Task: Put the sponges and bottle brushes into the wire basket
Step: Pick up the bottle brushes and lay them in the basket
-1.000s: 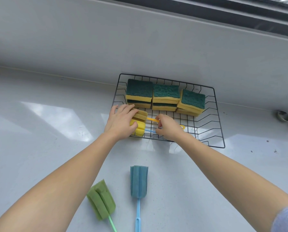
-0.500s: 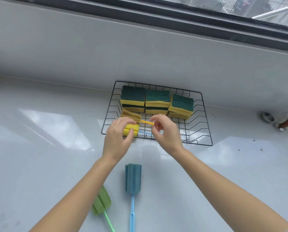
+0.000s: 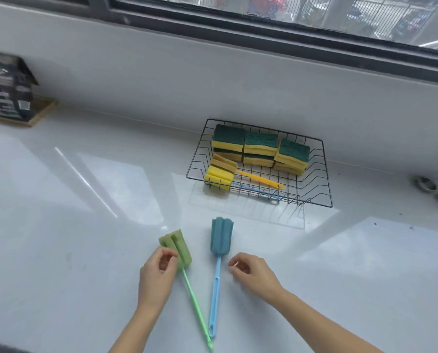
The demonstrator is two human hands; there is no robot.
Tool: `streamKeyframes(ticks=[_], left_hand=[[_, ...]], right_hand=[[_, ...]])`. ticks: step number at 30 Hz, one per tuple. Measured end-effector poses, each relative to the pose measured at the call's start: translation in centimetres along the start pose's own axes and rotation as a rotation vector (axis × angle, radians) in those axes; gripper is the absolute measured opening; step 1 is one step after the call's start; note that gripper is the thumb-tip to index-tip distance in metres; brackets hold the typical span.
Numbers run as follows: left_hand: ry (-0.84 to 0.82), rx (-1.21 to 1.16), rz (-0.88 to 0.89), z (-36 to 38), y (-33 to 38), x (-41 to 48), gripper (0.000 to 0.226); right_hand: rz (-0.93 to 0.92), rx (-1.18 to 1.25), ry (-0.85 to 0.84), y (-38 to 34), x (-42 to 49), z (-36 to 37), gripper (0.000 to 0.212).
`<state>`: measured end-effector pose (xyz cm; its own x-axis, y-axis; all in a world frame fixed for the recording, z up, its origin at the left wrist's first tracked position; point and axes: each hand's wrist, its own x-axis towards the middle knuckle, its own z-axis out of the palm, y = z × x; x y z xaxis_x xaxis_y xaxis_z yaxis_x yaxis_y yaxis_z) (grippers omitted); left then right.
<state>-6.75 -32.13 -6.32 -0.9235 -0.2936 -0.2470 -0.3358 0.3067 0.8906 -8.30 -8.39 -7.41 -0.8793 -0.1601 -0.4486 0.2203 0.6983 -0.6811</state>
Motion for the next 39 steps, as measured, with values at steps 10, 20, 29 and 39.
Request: streamKeyframes(ticks=[10,20,29,39], left_hand=[[-0.379,0.038,-0.383,-0.6,-1.1,-2.5,0.006],[-0.454,-0.016,-0.294,4.4,1.4,-2.4,0.008],[-0.627,-0.209,-0.155,10.0,9.7,0.2,0.016],[-0.57,-0.643,-0.281,14.4,18.3,7.1,0.019]], right_hand=[[0.036,-0.135,-0.078,-2.1,1.2,0.9,0.016],[0.01,-0.002,-0.028,-2.7,1.0,1.6,0.009],[-0.084,0.205,0.245,-3.7,2.2,-7.0,0.028],[-0.224,-0.291,0.39,-7.8,11.6,-16.3,0.031]])
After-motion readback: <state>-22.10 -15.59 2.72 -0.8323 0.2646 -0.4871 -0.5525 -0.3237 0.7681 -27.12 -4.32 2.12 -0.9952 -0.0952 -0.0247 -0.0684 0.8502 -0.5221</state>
